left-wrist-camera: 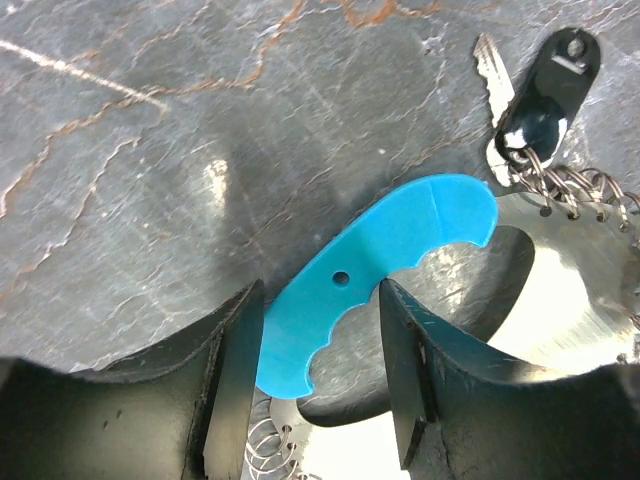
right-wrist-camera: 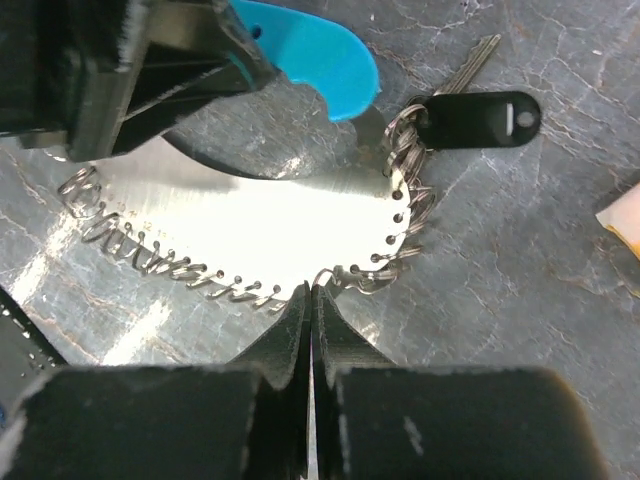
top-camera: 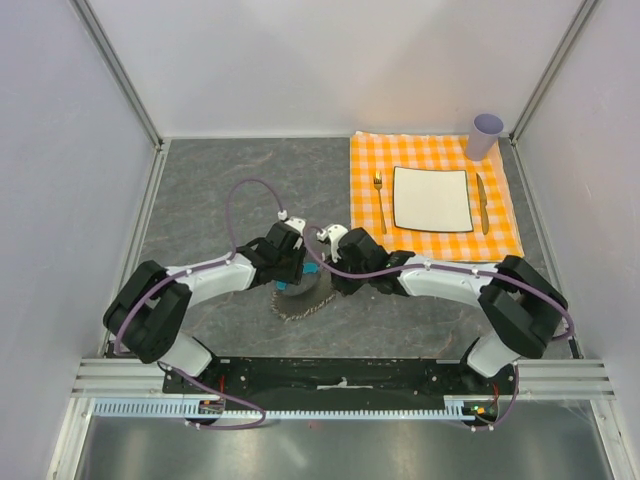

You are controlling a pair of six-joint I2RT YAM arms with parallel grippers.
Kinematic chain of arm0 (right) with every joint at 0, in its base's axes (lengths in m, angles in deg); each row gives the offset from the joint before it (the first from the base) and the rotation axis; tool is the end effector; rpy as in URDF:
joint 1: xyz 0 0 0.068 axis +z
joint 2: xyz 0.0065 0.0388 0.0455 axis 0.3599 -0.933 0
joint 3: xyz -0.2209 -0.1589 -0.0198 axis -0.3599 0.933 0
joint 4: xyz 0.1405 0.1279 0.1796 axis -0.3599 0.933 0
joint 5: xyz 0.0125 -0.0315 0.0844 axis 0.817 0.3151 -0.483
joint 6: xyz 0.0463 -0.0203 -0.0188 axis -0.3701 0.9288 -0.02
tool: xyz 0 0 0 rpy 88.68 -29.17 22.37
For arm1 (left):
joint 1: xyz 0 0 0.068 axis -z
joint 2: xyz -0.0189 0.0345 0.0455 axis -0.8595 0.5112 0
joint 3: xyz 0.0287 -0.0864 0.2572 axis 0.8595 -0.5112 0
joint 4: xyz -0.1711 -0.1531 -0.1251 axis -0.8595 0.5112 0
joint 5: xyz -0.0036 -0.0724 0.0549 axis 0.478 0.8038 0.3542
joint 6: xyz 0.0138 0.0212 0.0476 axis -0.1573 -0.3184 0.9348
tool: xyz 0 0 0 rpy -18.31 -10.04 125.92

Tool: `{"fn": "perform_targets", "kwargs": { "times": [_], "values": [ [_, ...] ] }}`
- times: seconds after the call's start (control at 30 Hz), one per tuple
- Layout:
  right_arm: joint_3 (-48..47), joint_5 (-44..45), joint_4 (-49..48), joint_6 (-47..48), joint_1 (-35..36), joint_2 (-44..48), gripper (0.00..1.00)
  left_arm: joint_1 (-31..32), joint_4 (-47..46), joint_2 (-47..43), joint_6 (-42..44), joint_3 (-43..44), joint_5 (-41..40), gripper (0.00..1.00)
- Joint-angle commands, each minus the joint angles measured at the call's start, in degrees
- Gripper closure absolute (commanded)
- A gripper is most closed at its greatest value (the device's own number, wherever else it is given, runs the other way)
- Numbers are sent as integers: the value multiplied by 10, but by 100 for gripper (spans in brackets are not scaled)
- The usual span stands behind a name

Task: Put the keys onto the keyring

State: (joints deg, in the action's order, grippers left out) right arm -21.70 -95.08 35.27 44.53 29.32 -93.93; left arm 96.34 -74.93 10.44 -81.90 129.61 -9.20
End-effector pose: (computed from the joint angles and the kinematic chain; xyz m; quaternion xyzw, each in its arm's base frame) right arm 0.2001 0.2483 0.1844 -0.3129 0.8728 0.2403 0.2872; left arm 0.2313 -0.1690 0.1572 0.1452 0.9411 -0.0797 0.2948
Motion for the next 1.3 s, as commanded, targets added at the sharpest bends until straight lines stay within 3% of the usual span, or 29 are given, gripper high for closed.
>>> {"fn": "perform_targets", "kwargs": {
  "times": [0.0, 0.3, 0.37, 0.57, 0.73, 1.0, 1.27],
  "values": [
    [-24, -16, -79, -3, 3, -27, 100, -5, -24, -62, -26, -19, -32, 44],
    [-32, -90, -128, -40, 14, -63, 99, -5, -69, -180, -54, -99, -30, 43],
    [-23, -103, -133, -43, 22, -66, 85, -5, -67, -188, -57, -104, -28, 43],
    [-11, -53, -79, -11, 22, -26, 60, -5, -68, -187, -61, -106, -13, 44],
    [24, 9, -61, 16, -7, 36, 59, -5, -77, -173, -51, -103, 26, 43],
    [61, -13, -77, 108, -33, 16, 60, -5, -91, -150, -45, -96, 74, 44],
    [109, -66, -203, 193, -28, -4, 65, -6, -100, -176, -63, -115, 44, 43]
  ]
}}
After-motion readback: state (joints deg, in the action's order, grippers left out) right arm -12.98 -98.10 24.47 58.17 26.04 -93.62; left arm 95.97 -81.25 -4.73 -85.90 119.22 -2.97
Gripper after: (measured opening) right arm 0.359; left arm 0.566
